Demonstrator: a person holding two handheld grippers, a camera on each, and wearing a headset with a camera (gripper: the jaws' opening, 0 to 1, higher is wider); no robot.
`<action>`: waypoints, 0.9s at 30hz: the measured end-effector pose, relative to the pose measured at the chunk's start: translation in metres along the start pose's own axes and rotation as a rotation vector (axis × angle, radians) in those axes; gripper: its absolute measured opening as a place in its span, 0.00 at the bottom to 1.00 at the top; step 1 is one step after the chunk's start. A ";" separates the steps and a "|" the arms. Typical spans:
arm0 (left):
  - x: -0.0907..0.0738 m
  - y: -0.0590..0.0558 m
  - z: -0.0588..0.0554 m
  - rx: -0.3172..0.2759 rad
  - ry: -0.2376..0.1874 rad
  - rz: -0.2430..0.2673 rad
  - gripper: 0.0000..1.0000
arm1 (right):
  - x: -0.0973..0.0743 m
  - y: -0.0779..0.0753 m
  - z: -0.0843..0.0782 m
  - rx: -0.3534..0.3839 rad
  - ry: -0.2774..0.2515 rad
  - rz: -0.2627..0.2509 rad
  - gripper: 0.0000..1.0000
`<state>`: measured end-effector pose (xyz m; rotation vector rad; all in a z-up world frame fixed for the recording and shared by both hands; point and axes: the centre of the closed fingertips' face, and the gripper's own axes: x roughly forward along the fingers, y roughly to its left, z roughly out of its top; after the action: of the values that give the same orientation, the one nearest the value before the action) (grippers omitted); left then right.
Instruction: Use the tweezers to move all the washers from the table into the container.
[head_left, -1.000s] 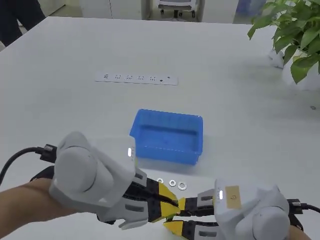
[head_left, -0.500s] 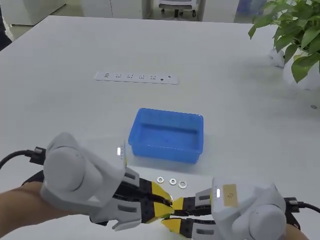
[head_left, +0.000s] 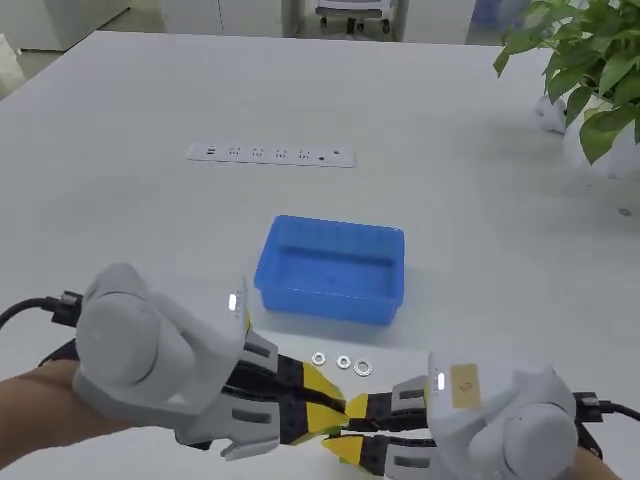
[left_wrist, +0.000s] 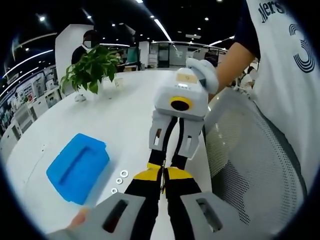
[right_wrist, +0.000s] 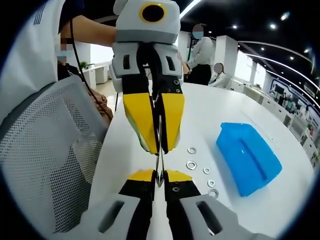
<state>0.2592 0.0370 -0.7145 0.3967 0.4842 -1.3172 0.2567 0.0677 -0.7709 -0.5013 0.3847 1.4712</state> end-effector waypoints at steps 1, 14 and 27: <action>-0.002 0.001 0.001 0.015 0.003 0.005 0.06 | 0.000 0.000 0.002 -0.009 -0.002 -0.001 0.08; -0.018 0.013 0.004 0.091 0.036 0.015 0.06 | 0.004 -0.015 0.017 -0.089 -0.005 -0.051 0.10; -0.012 0.027 0.009 0.131 0.023 0.028 0.06 | 0.000 -0.033 0.015 -0.110 0.012 -0.099 0.11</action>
<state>0.2844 0.0478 -0.6999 0.5257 0.4113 -1.3221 0.2882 0.0747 -0.7557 -0.6094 0.2852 1.3987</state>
